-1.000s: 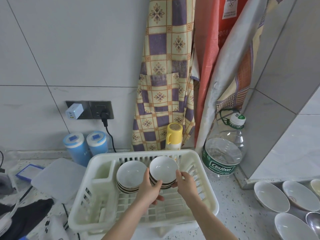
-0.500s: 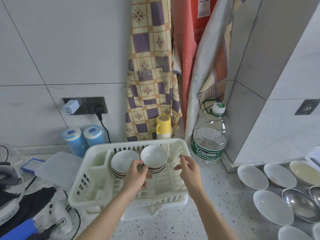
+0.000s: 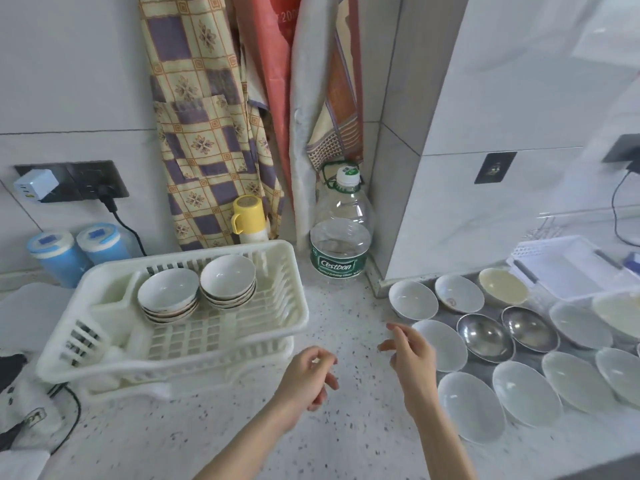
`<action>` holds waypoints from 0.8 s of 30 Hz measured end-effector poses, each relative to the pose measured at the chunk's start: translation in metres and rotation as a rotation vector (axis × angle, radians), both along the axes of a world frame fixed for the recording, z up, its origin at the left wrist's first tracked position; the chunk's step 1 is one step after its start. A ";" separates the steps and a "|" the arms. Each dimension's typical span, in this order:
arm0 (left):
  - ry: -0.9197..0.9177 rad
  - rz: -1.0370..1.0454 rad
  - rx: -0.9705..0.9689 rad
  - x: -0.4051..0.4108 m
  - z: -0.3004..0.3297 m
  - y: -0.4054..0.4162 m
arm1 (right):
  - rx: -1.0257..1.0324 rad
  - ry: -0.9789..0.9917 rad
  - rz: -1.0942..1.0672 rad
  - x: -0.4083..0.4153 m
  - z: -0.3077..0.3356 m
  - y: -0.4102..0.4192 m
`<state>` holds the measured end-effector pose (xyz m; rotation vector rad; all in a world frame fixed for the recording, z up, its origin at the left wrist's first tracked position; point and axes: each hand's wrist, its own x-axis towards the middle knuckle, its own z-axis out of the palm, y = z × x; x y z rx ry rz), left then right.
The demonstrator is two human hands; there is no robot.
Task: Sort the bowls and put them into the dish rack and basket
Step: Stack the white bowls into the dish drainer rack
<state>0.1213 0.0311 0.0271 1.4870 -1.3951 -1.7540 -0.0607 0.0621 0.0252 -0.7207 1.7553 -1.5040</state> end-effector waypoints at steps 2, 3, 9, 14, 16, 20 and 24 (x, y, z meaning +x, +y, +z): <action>-0.035 -0.042 0.065 -0.035 -0.014 0.016 | 0.026 0.021 -0.020 -0.033 -0.002 0.019; -0.056 -0.067 0.102 -0.053 -0.022 0.025 | 0.039 0.022 -0.041 -0.051 -0.003 0.028; -0.118 -0.148 0.313 -0.147 -0.050 0.071 | 0.126 0.030 -0.111 -0.142 -0.014 0.064; -0.097 -0.137 0.305 -0.193 -0.063 0.089 | 0.193 0.035 -0.088 -0.182 -0.024 0.069; -0.080 -0.104 0.298 -0.202 -0.066 0.095 | 0.239 0.031 -0.052 -0.193 -0.028 0.068; -0.070 -0.049 0.293 -0.209 -0.068 0.100 | 0.308 0.023 0.025 -0.205 -0.038 0.063; -0.102 0.016 0.265 -0.206 -0.067 0.101 | 0.339 0.026 0.069 -0.209 -0.048 0.062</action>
